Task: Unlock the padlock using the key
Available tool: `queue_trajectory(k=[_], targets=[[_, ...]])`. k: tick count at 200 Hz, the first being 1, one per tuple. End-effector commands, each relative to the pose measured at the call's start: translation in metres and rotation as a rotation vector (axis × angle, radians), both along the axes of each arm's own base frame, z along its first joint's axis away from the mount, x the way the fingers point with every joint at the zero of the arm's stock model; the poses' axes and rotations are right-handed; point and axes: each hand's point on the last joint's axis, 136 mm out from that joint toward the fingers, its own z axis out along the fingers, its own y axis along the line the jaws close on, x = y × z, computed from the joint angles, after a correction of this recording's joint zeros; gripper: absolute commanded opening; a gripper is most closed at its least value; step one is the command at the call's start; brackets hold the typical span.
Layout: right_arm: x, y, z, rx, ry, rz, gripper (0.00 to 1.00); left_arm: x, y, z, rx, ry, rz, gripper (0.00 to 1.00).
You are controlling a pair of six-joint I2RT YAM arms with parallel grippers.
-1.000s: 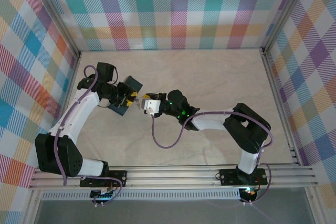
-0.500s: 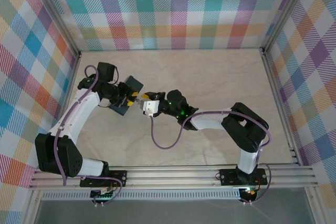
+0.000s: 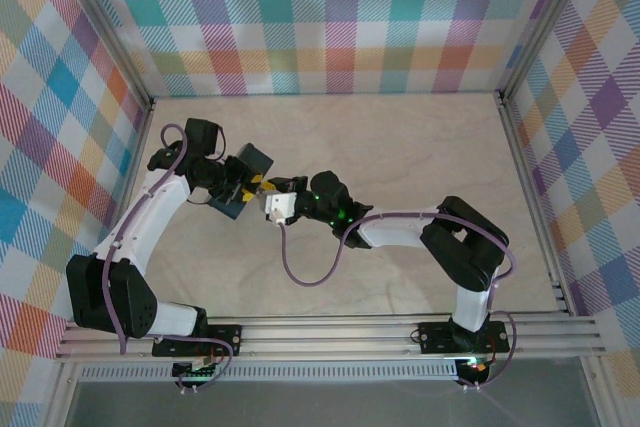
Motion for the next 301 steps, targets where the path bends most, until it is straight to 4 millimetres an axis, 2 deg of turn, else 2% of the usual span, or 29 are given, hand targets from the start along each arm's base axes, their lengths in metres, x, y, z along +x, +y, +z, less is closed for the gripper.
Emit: queue_trajectory(k=[1,30,72,100,122,158,175,206,226,238,273,301], targets=[[-0.003,0.010,0.012,0.031,-0.026,0.023,0.23,0.000,-0.008,0.017,-0.033,-0.058,-0.028,0.00],[-0.004,0.009,0.013,0.033,-0.027,0.017,0.19,0.001,-0.008,0.017,-0.036,-0.059,-0.027,0.00],[0.001,0.008,0.001,-0.010,-0.043,-0.005,0.17,0.002,-0.009,0.020,-0.042,-0.066,-0.028,0.00],[0.002,0.007,-0.004,-0.021,-0.005,-0.011,0.05,0.002,-0.009,0.020,-0.042,-0.069,-0.029,0.00],[-0.002,0.004,-0.003,-0.005,0.136,0.004,0.00,0.003,-0.010,0.021,-0.048,-0.079,-0.029,0.00],[-0.006,0.003,-0.002,0.038,0.334,0.002,0.00,0.002,-0.011,0.021,-0.054,-0.083,-0.029,0.00],[-0.006,0.005,0.006,0.114,0.501,-0.018,0.00,0.003,-0.011,0.021,-0.052,-0.088,-0.026,0.00],[-0.019,0.009,-0.005,0.138,0.798,-0.010,0.00,0.004,-0.008,0.012,-0.022,-0.076,-0.028,0.00],[-0.027,0.001,-0.012,0.130,0.917,-0.019,0.23,0.004,-0.006,0.008,-0.001,-0.075,-0.038,0.00],[-0.031,-0.005,-0.016,0.132,0.984,-0.015,0.29,0.003,-0.004,0.005,0.019,-0.078,-0.045,0.00],[-0.020,-0.023,-0.018,0.212,1.240,-0.077,0.36,0.001,-0.004,-0.008,0.037,-0.072,-0.048,0.00],[-0.009,-0.023,-0.015,0.306,1.450,-0.096,0.39,0.001,-0.010,-0.014,0.035,-0.074,-0.051,0.00]])
